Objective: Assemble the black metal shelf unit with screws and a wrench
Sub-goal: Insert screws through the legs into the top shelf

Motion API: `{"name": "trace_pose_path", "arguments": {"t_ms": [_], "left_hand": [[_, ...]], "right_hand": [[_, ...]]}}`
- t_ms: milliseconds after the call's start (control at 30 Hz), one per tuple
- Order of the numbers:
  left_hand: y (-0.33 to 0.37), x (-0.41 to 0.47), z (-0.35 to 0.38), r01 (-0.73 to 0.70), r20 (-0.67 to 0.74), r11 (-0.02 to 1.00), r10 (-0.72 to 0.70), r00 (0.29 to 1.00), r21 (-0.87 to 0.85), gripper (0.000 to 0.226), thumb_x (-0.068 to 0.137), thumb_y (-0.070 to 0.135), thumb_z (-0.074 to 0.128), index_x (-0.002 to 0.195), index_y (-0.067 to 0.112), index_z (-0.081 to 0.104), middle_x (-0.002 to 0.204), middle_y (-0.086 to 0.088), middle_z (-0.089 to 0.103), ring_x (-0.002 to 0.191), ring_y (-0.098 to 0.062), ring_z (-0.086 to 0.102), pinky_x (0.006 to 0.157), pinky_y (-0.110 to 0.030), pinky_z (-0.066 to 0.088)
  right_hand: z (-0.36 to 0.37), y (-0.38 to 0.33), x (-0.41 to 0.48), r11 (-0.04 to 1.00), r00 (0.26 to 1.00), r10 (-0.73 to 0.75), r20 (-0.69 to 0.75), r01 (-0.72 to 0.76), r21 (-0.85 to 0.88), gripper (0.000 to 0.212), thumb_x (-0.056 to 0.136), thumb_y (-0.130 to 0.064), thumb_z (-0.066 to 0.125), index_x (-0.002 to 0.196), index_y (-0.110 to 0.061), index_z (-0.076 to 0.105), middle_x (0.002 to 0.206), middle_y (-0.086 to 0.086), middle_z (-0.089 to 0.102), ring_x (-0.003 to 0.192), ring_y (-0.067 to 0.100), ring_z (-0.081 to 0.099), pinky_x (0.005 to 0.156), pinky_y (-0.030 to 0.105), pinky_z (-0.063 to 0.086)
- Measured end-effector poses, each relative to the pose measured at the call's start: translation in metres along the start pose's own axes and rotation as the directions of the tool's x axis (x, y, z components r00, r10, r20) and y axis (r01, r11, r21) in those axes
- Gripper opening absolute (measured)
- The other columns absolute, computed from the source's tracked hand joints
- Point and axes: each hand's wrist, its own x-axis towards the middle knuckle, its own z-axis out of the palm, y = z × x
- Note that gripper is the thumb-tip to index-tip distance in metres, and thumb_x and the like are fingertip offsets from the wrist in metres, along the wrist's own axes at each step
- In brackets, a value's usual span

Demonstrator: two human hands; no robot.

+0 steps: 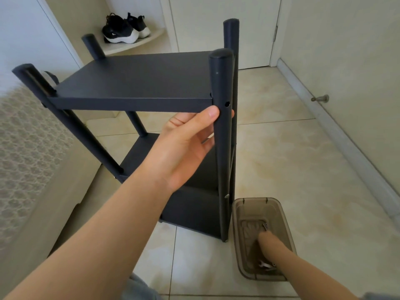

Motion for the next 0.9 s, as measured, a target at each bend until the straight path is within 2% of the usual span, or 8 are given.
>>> {"name": "trace_pose_path", "arguments": {"t_ms": [167, 333, 500, 733, 800, 900], "left_hand": [[-0.003, -0.001, -0.001, 0.01, -0.02, 1.0, -0.01, 1.0, 0.008, 0.017, 0.088, 0.021, 0.071, 0.073, 0.025, 0.079, 0.103, 0.0, 0.073, 0.119, -0.024, 0.06, 0.111, -0.043, 0.043], [-0.005, -0.002, -0.005, 0.031, -0.05, 0.999, -0.032, 0.998, -0.016, 0.006, 0.082, 0.022, 0.074, 0.082, 0.018, 0.078, 0.112, -0.012, 0.068, 0.118, -0.027, 0.06, 0.106, -0.042, 0.047], [-0.005, -0.001, -0.005, 0.036, -0.051, 0.999, -0.036, 0.998, -0.015, 0.006, 0.082, 0.022, 0.073, 0.077, 0.021, 0.078, 0.105, -0.006, 0.071, 0.118, -0.028, 0.06, 0.107, -0.042, 0.046], [-0.004, 0.001, -0.006, 0.022, -0.037, 1.0, -0.022, 0.999, -0.009, 0.011, 0.084, 0.022, 0.071, 0.076, 0.024, 0.078, 0.105, -0.003, 0.072, 0.116, -0.025, 0.061, 0.107, -0.041, 0.047], [-0.004, 0.0, -0.006, 0.017, -0.016, 1.0, -0.017, 1.0, 0.003, 0.015, 0.087, 0.022, 0.069, 0.075, 0.026, 0.079, 0.106, -0.001, 0.074, 0.114, -0.021, 0.065, 0.105, -0.039, 0.049], [-0.004, 0.0, -0.005, 0.017, -0.03, 1.0, -0.017, 0.999, 0.004, 0.013, 0.085, 0.023, 0.071, 0.075, 0.026, 0.079, 0.108, -0.002, 0.073, 0.117, -0.023, 0.063, 0.109, -0.043, 0.045]], "right_hand": [[0.003, 0.0, 0.005, 0.993, 0.998, -0.051, -0.026, 0.048, -0.107, 0.037, 0.102, 0.0, 0.035, 0.135, -0.002, 0.051, 0.136, 0.017, 0.054, 0.119, 0.028, 0.058, 0.101, 0.034, 0.047], [0.011, 0.0, 0.005, 0.986, 0.994, -0.024, -0.103, 0.006, -0.164, 0.037, 0.102, 0.001, 0.033, 0.137, -0.003, 0.046, 0.133, 0.015, 0.054, 0.112, 0.024, 0.062, 0.091, 0.032, 0.052], [0.011, -0.004, 0.002, 0.971, 0.994, 0.001, -0.108, -0.027, -0.236, 0.035, 0.1, 0.0, 0.039, 0.132, -0.005, 0.052, 0.125, 0.012, 0.059, 0.109, 0.024, 0.062, 0.09, 0.033, 0.053], [0.008, -0.006, 0.001, 0.974, 0.992, -0.005, -0.124, -0.023, -0.227, 0.031, 0.099, -0.002, 0.044, 0.125, -0.01, 0.06, 0.122, 0.01, 0.06, 0.106, 0.023, 0.063, 0.085, 0.03, 0.053], [0.006, -0.006, 0.0, 0.978, 0.993, -0.012, -0.118, -0.013, -0.208, 0.031, 0.1, -0.003, 0.044, 0.127, -0.011, 0.058, 0.126, 0.011, 0.056, 0.108, 0.023, 0.062, 0.087, 0.031, 0.053], [0.0, -0.006, -0.001, 0.986, 0.993, -0.014, -0.114, -0.005, -0.164, 0.034, 0.101, -0.002, 0.043, 0.133, -0.008, 0.053, 0.135, 0.014, 0.049, 0.112, 0.024, 0.06, 0.092, 0.031, 0.052]]}}
